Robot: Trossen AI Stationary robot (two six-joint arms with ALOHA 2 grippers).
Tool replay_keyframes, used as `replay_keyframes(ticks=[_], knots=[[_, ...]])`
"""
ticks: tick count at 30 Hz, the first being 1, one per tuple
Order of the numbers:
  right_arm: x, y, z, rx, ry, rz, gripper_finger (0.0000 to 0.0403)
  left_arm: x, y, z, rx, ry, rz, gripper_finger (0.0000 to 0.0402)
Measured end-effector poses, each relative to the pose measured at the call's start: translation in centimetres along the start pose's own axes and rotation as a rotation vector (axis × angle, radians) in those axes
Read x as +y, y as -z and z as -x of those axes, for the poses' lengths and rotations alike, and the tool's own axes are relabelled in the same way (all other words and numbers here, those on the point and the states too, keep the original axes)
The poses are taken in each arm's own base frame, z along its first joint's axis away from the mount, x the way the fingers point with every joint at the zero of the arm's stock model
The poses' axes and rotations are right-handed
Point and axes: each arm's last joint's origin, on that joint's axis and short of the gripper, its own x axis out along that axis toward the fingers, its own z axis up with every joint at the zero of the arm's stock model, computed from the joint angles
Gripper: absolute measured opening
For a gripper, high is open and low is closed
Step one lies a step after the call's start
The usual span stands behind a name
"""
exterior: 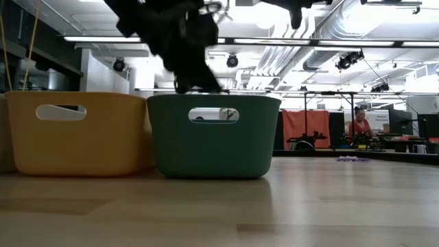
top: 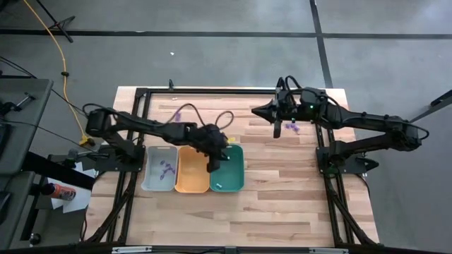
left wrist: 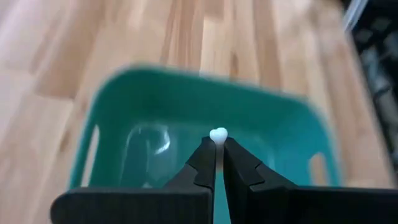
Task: Sort Halloween decoration
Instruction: Put the white bone toy into the green bin
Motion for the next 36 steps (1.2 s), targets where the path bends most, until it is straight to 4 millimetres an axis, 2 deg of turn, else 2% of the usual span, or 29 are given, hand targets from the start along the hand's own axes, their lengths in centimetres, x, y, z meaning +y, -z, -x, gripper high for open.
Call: replay_keyframes(ticks=[4, 8, 16, 21, 24, 27, 29, 33, 36], knots=[[-0.1, 0.5, -0.1, 0.047, 0.007, -0.008, 0.0000, 0.5, 1.3, -2.2, 0.082, -0.013, -0.015, 0.0001], [-0.2, 0.7, -0.1, 0.066, 0.021, -0.011, 0.0000, 0.9, 1.9, -3.2, 0.115, -0.020, -0.007, 0.0009], [-0.2, 0.8, -0.1, 0.075, 0.030, -0.013, 0.0000, 1.0, 1.8, -3.1, 0.111, -0.024, 0.003, 0.0043], [-0.3, 0.8, -0.1, 0.074, 0.065, -0.012, 0.0000, 1.0, 1.6, -3.0, 0.118, -0.027, 0.014, 0.0091], [-0.3, 0.8, -0.1, 0.074, 0.065, -0.012, 0.0000, 1.3, 0.6, -2.5, 0.131, -0.074, -0.008, 0.0126], [-0.3, 0.8, -0.1, 0.073, 0.065, -0.012, 0.0000, 2.1, -1.6, -0.2, 0.153, -0.163, -0.068, 0.0158], [-0.3, 0.8, -0.1, 0.074, 0.065, -0.012, 0.0000, 2.8, -3.9, 2.4, 0.107, -0.217, -0.094, 0.0175], [-0.3, 0.7, -0.1, 0.065, 0.063, -0.011, 0.0000, 3.5, -7.2, 9.1, -0.088, -0.275, -0.067, 0.0196], [-0.3, 0.7, -0.1, 0.056, 0.062, -0.011, 0.0000, 3.1, -8.5, 14.9, -0.322, -0.299, -0.041, 0.0199]])
